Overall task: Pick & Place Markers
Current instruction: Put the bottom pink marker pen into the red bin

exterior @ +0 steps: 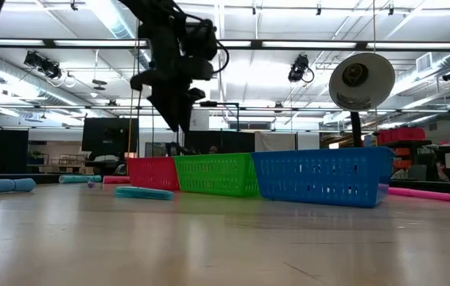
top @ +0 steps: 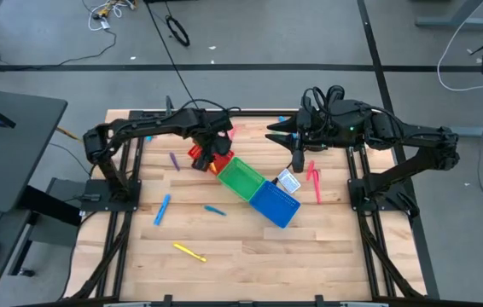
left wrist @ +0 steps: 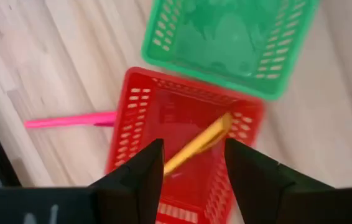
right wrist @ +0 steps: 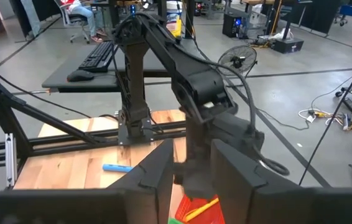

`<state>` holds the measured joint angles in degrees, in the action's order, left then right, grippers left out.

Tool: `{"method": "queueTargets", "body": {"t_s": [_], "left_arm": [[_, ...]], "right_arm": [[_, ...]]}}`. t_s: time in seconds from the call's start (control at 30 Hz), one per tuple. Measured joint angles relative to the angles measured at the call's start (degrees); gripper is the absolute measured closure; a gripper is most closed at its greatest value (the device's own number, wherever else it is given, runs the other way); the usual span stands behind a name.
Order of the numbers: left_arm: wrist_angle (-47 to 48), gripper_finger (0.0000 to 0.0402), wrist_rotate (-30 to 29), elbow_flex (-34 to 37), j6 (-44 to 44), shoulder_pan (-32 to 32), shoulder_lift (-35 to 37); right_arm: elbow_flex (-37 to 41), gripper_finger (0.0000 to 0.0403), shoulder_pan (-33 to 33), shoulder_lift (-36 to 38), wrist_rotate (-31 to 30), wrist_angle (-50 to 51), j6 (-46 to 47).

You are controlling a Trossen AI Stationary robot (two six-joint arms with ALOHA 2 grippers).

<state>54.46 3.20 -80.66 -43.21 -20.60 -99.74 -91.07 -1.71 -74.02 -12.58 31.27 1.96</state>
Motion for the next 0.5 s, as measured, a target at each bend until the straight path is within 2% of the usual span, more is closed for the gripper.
{"method": "queueTargets", "body": {"t_s": [0.27,0.5], "left_arm": [[4.13,0.0227,0.20,0.02,7.35,3.40,5.27],[3.10,0.0227,3.66,0.02,17.42,6.06,11.84]], "right_arm": [[0.00,0.0287,-0.01,0.00,-0.02,0.00,-0.94],[0.00,0.0286,0.01,0.00,-0.02,0.00,-0.94]]}}
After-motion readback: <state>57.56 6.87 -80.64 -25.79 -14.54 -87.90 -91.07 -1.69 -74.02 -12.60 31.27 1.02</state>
